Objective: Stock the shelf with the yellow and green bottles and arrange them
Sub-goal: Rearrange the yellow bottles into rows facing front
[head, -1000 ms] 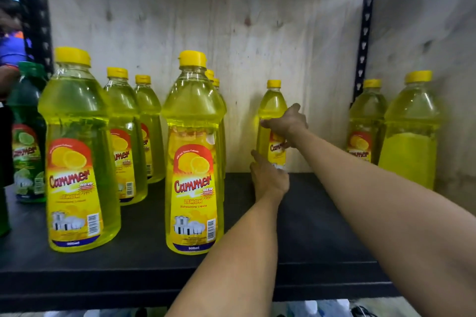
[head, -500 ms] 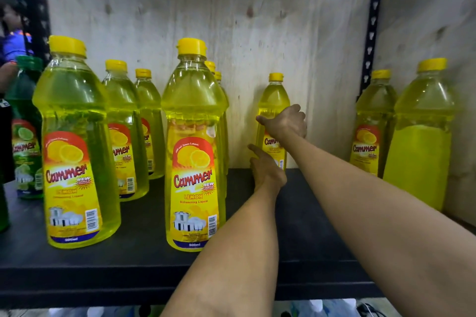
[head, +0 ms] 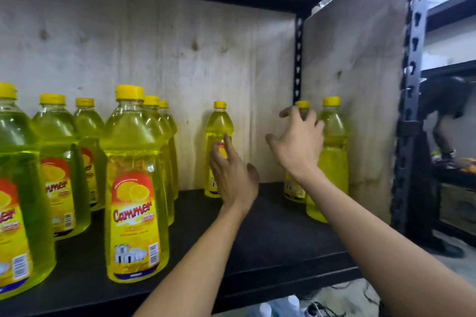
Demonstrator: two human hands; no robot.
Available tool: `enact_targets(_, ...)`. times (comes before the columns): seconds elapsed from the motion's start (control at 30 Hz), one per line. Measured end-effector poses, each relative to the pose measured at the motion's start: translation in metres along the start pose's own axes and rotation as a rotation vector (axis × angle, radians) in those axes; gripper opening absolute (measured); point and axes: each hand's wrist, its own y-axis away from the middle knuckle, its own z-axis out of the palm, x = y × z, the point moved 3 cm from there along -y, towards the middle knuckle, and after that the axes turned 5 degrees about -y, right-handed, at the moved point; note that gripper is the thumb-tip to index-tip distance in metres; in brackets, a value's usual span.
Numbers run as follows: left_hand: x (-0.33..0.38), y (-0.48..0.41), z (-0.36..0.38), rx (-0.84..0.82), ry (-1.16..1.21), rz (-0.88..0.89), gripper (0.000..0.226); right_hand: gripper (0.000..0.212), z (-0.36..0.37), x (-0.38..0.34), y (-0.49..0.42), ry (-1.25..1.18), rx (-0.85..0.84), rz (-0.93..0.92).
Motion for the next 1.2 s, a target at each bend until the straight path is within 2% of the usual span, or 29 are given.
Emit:
enact_targets(0.03,0.018,0.007,-0.004,0.002,0.034,0.097,0.082,0.055,-0.018,0.009,-0.005,0.062,0.128,0.007)
enact_targets(0.1,0.046,0.026,0.004,-0.209,0.168,0.167,0.063,0.061,-0.038,0.03,-0.018,0.105,0.226,0.093)
enact_targets(0.17,0.066,0.046,0.016,-0.493,0.336,0.092,0.045,0.074,-0.044,0.047,-0.028,0.008,0.11,0.223)
enact_targets(0.2,0.072,0.055,0.022,-0.588,0.394,0.043,0.042,0.077,-0.045,0.054,-0.031,-0.07,0.032,0.291)
enact_targets(0.27,0.078,0.069,0.03,-0.719,0.431,-0.027,0.059,0.079,-0.047,0.063,-0.034,-0.198,-0.077,0.397)
enact_targets(0.33,0.077,0.075,0.034,-0.796,0.464,-0.11,0.076,0.08,-0.055,0.065,-0.038,-0.282,-0.118,0.399)
enact_targets(0.4,0.072,0.072,0.031,-0.83,0.495,-0.188,0.082,0.078,-0.064,0.065,-0.041,-0.392,-0.199,0.367)
enact_targets(0.47,0.067,0.067,0.025,-0.899,0.508,-0.195,0.085,0.067,-0.069,0.066,-0.043,-0.546,-0.329,0.344)
enact_targets(0.57,0.063,0.059,0.014,-0.999,0.539,-0.178,0.095,0.044,-0.07,0.065,-0.041,-0.982,-0.557,0.4)
enact_targets(0.63,0.06,0.053,0.009,-0.994,0.548,-0.167,0.106,0.047,-0.069,0.062,-0.04,-1.207,-0.68,0.44)
enact_targets(0.7,0.056,0.047,0.004,-0.973,0.54,-0.161,0.111,0.057,-0.068,0.058,-0.037,-1.316,-0.804,0.445)
enact_targets(0.8,0.052,0.047,0.0,-0.858,0.437,-0.138,0.102,0.06,-0.065,0.046,-0.029,-1.242,-0.91,0.363)
enact_targets(0.87,0.051,0.052,-0.002,-0.712,0.321,-0.154,0.101,0.065,-0.061,0.034,-0.024,-0.972,-0.87,0.25)
enact_targets(0.97,0.051,0.061,-0.006,-0.503,0.143,-0.266,0.112,0.085,-0.049,0.011,-0.019,-0.64,-0.674,0.125)
enact_targets(1.03,0.051,0.064,-0.009,-0.424,0.093,-0.369,0.121,0.093,-0.038,-0.005,-0.016,-0.61,-0.596,0.087)
enact_targets(1.13,0.039,0.058,-0.015,-0.344,0.13,-0.512,0.122,0.09,-0.017,-0.02,-0.013,-0.658,-0.678,0.033)
enact_targets(1.2,0.02,0.051,-0.019,-0.271,0.112,-0.537,0.117,0.09,-0.004,-0.023,-0.011,-0.781,-0.717,0.094)
